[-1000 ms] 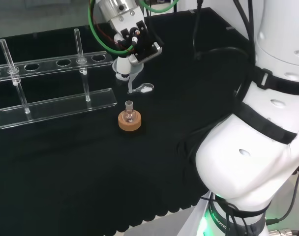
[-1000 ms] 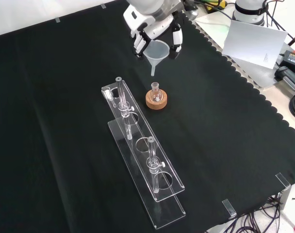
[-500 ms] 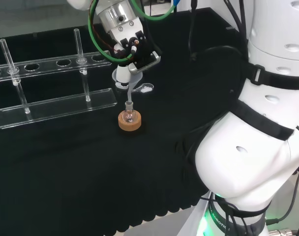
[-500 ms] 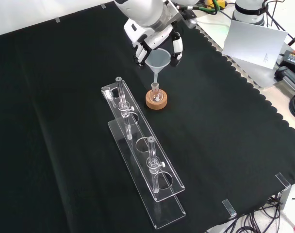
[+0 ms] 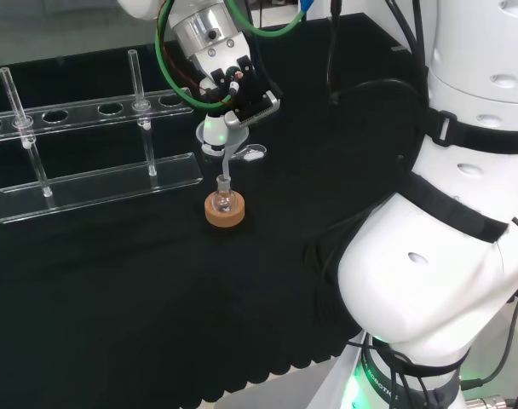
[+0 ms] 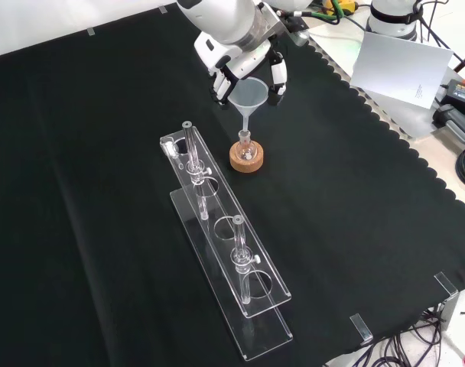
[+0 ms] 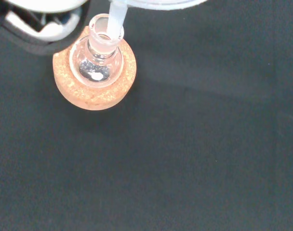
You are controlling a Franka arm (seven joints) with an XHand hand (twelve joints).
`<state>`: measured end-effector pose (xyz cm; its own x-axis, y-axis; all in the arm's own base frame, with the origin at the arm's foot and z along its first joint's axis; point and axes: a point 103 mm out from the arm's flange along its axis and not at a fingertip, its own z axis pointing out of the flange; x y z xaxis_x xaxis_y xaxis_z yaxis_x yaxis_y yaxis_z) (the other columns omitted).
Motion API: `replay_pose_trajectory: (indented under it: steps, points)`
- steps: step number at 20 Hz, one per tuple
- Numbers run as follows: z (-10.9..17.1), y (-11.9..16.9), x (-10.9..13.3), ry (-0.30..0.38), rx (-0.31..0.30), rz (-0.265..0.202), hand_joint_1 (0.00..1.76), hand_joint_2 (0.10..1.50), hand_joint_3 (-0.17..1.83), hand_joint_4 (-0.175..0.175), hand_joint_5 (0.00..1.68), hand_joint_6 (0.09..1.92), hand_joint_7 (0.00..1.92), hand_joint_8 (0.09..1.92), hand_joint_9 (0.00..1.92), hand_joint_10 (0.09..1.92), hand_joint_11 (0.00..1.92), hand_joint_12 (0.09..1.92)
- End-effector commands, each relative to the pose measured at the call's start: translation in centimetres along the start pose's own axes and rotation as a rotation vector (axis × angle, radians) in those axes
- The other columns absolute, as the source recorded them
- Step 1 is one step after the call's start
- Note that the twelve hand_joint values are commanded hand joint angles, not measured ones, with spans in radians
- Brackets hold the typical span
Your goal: Place the funnel on the round-bottom flask.
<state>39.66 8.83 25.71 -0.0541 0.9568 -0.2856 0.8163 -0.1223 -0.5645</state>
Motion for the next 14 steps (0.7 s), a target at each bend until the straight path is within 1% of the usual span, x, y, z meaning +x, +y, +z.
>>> replay_pose_trajectory:
  steps: [1,3,8,12,14]
  points:
    - [-0.2,0.1,0.3,0.002,-0.001,-0.007,0.94,0.69,0.61,-0.042,0.82,0.88,0.75,0.88,1.14,0.56,0.72,1.15]
    - [-0.1,0.1,0.0,0.011,-0.006,-0.014,0.94,0.69,0.61,-0.042,0.82,0.88,0.75,0.88,1.14,0.56,0.72,1.15]
    - [-0.3,0.0,0.1,0.005,-0.011,-0.015,0.94,0.69,0.61,-0.042,0.82,0.88,0.75,0.89,1.14,0.56,0.72,1.15]
    - [-0.5,-0.1,0.8,-0.017,0.000,-0.008,0.94,0.70,0.61,-0.043,0.82,0.88,0.75,0.89,1.14,0.56,0.72,1.15]
    - [-0.5,-0.2,1.1,-0.018,0.003,-0.009,0.94,0.70,0.61,-0.043,0.82,0.88,0.75,0.89,1.14,0.56,0.72,1.15]
